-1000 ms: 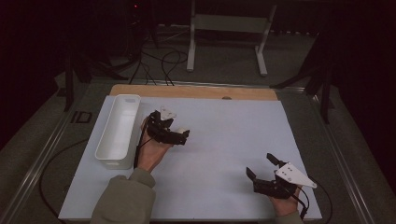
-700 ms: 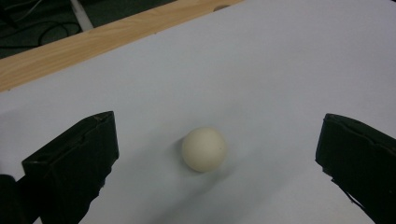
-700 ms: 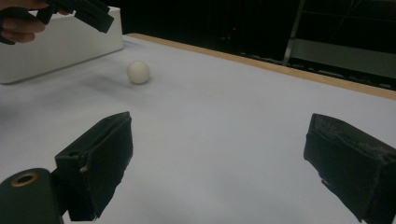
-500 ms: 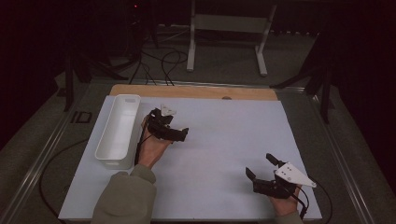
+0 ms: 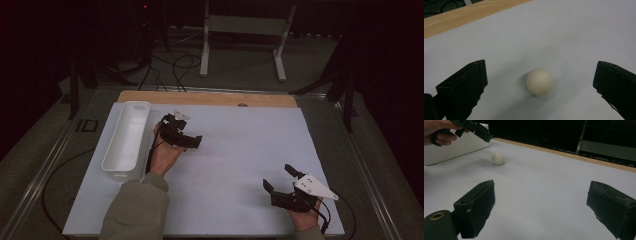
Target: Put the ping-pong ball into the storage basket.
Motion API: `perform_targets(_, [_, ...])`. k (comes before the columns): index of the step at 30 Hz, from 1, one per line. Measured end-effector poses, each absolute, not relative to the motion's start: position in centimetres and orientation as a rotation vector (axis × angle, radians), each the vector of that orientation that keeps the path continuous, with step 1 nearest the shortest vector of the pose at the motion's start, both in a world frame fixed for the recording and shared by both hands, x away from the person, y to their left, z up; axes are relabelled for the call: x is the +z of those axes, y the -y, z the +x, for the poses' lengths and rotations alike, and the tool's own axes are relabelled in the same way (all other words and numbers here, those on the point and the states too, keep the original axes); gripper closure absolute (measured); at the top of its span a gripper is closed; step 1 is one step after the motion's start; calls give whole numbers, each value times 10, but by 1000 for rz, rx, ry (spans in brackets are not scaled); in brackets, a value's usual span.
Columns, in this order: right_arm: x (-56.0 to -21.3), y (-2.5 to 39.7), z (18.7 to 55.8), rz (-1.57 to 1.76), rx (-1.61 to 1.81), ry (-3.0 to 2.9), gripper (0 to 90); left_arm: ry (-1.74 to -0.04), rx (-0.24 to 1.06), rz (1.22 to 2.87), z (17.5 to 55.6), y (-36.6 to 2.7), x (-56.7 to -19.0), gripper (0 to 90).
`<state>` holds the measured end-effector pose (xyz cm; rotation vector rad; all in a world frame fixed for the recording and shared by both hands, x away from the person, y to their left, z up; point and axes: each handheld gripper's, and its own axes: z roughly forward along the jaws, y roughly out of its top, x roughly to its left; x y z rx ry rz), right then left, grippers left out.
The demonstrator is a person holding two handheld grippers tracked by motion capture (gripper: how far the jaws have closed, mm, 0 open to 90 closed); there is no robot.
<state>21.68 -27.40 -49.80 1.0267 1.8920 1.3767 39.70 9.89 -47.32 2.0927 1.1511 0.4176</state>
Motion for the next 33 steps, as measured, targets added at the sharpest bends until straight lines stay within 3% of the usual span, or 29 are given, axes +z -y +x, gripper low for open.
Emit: perform_targets(33, [-498, 274, 217, 1025, 1381, -1893, 79, -1224, 313, 2157, 420, -90, -491, 10])
